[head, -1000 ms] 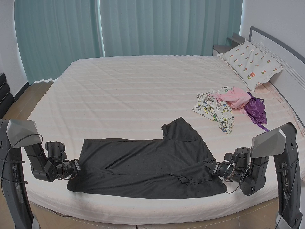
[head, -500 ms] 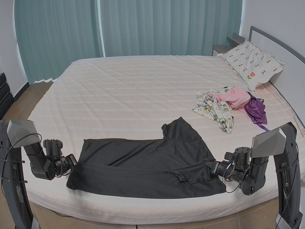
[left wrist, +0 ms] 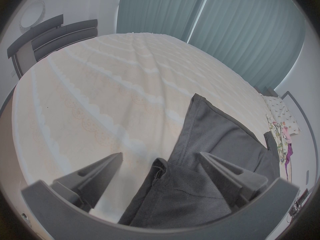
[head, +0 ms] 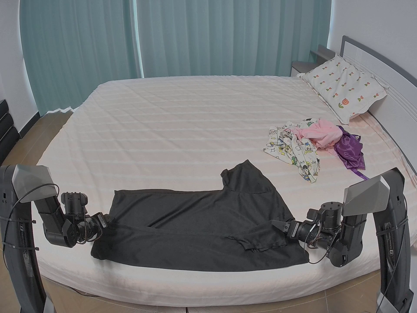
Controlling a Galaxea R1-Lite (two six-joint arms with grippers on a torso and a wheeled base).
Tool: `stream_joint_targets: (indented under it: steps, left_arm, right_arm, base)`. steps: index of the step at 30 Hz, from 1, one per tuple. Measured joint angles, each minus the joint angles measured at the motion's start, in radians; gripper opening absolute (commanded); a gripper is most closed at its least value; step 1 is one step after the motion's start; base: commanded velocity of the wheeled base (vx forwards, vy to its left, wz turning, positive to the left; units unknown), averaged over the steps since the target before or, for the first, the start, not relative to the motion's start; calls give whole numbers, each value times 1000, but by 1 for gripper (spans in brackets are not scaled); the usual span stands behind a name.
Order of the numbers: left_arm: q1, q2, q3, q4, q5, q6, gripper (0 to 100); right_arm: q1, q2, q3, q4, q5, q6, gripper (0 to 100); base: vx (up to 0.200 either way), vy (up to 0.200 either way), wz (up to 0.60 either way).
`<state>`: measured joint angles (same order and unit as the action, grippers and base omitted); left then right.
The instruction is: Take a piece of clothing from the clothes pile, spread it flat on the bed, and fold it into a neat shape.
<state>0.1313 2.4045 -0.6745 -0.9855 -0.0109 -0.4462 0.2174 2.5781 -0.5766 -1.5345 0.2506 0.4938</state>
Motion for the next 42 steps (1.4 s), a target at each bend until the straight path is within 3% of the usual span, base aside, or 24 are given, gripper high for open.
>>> stream_joint_targets:
  steps: [4,13,25,42]
  left_arm:
    - [16,-14,-1,-4,-11,-1,100]
    - [72,-59,14,-29,-102,-13,100]
    - [86,-71,22,-41,-106,-39,100]
    - [95,-73,20,-44,-106,-41,100]
  right_arm:
    - [-17,-10,6,0,-1,19,100]
    - [-46,-45,47,0,-44,212,100]
    - [-52,-66,78,-1,-49,265,100]
    - [-78,-84,77,-19,-51,267,100]
  base:
    - [0,0,0]
    - [0,0,0]
    - [0,0,0]
    - [0,176,0]
